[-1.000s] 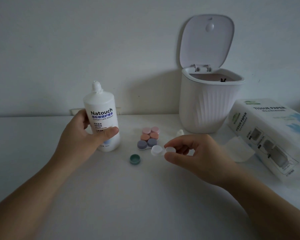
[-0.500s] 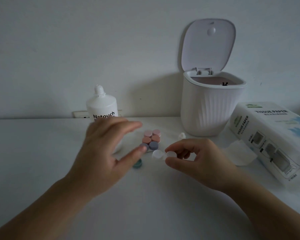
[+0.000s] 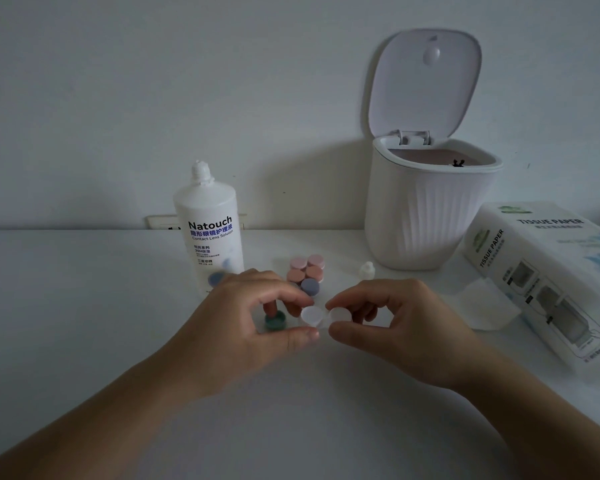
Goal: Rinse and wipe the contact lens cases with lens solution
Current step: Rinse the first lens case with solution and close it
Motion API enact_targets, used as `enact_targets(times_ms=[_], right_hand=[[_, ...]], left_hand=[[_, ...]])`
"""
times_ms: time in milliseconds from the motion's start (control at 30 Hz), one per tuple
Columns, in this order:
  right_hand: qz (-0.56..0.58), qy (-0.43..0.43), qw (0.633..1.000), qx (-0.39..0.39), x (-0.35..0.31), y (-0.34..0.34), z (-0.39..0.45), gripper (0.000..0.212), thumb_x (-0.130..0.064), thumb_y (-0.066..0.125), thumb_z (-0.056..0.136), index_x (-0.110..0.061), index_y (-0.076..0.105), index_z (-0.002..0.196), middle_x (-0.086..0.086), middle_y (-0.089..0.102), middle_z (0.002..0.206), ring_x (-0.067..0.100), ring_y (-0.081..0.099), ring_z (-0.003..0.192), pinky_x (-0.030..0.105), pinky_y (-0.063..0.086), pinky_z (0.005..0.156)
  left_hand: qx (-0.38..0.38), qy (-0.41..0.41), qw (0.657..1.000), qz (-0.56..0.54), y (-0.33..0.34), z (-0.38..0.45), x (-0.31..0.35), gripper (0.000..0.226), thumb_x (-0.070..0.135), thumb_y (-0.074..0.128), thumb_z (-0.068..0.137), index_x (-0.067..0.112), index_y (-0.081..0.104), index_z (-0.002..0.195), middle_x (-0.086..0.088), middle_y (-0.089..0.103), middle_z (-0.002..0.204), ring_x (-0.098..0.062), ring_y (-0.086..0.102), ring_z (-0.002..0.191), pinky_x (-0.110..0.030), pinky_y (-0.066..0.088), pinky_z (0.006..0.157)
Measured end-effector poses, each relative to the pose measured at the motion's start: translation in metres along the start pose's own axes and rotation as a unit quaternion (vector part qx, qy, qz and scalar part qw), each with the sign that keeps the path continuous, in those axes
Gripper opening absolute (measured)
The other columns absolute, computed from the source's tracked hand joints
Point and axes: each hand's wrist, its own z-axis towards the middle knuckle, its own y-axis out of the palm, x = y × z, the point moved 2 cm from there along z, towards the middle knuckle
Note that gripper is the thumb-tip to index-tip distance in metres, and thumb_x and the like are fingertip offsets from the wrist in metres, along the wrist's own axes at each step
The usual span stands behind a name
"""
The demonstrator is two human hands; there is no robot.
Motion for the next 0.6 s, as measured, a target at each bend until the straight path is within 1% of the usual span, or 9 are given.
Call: enact_targets(times_ms=[67,167,200,300,333,400,467,533,600], right_hand=[[-0.005,0.001,1.000,-0.005,0.001,0.001,0.000,0.021,-0.050,0.072,0.076,-0.047,0.072,0.097,-0.024,0.071,0.085,0.003,0.066,0.083,0.021,0.052,0.075],[-0.008,0.000,1.000,-0.010,0.001,0.001,0.000,0.024,-0.053,0.070,0.076,-0.047,0.072,0.099,-0.024,0.070,0.086,0.004,0.066,0.085,0.023,0.052,0.075],[-0.007,-0.003,1.000,-0.010,0.001,0.001,0.000,0.023,-0.052,0.071,0.076,-0.047,0.072,0.098,-0.025,0.070,0.086,0.003,0.066,0.085,0.022,0.051,0.075],[-0.006,-0.006,1.000,-0.010,0.002,0.001,0.000,0.022,-0.050,0.072,0.076,-0.047,0.072,0.098,-0.025,0.069,0.085,0.003,0.065,0.084,0.020,0.051,0.075],[-0.006,-0.006,1.000,-0.011,0.002,0.001,0.000,0.023,-0.050,0.072,0.076,-0.047,0.072,0.099,-0.026,0.069,0.086,0.003,0.065,0.084,0.020,0.051,0.074],[-0.010,-0.008,1.000,-0.015,0.001,0.002,0.000,0.024,-0.048,0.072,0.077,-0.045,0.072,0.101,-0.027,0.069,0.087,0.003,0.065,0.085,0.021,0.051,0.075],[-0.008,-0.013,1.000,-0.017,0.000,0.002,0.000,0.026,-0.052,0.071,0.076,-0.046,0.071,0.102,-0.028,0.069,0.089,0.003,0.065,0.086,0.020,0.051,0.075],[-0.009,-0.011,1.000,0.004,0.002,-0.002,0.001,0.028,-0.059,0.068,0.075,-0.048,0.069,0.101,-0.026,0.070,0.091,0.003,0.066,0.085,0.018,0.052,0.074],[-0.026,0.003,0.997,0.067,0.010,-0.010,0.004,0.021,-0.055,0.067,0.079,-0.045,0.070,0.098,-0.022,0.070,0.088,0.002,0.065,0.078,0.015,0.051,0.069]], left_hand=[[-0.005,-0.009,1.000,-0.011,0.000,0.000,0.000,0.032,0.056,0.075,0.070,0.035,0.076,0.094,0.021,0.068,0.090,-0.011,0.063,0.088,-0.011,0.043,0.075],[-0.009,-0.019,1.000,-0.020,0.000,-0.001,0.000,0.018,0.043,0.082,0.073,0.038,0.075,0.089,0.022,0.068,0.087,-0.009,0.063,0.087,-0.008,0.042,0.074],[-0.010,-0.022,0.999,-0.022,0.000,-0.001,0.000,0.018,0.041,0.084,0.073,0.039,0.075,0.088,0.022,0.068,0.087,-0.008,0.063,0.086,-0.007,0.041,0.074],[-0.014,-0.031,0.999,-0.028,0.000,-0.001,0.000,0.020,0.049,0.082,0.072,0.041,0.074,0.089,0.022,0.067,0.088,-0.008,0.063,0.088,-0.008,0.042,0.075],[-0.016,-0.035,0.999,-0.031,0.000,-0.002,0.000,0.020,0.049,0.082,0.072,0.040,0.074,0.089,0.022,0.068,0.089,-0.008,0.064,0.089,-0.009,0.043,0.076],[-0.020,-0.043,0.998,-0.037,0.001,-0.002,0.000,0.020,0.042,0.084,0.073,0.039,0.075,0.091,0.021,0.068,0.089,-0.010,0.064,0.090,-0.011,0.043,0.077],[-0.020,-0.049,0.998,-0.040,0.000,-0.002,-0.001,0.019,0.038,0.086,0.074,0.040,0.075,0.089,0.020,0.068,0.088,-0.011,0.063,0.089,-0.011,0.043,0.076],[-0.016,-0.052,0.998,-0.039,-0.001,-0.002,-0.001,0.017,0.038,0.087,0.073,0.042,0.074,0.084,0.020,0.067,0.088,-0.009,0.063,0.087,-0.009,0.042,0.075],[-0.010,-0.053,0.998,-0.039,-0.003,-0.002,-0.001,0.016,0.037,0.086,0.073,0.042,0.073,0.082,0.019,0.068,0.087,-0.008,0.062,0.085,-0.008,0.042,0.074]])
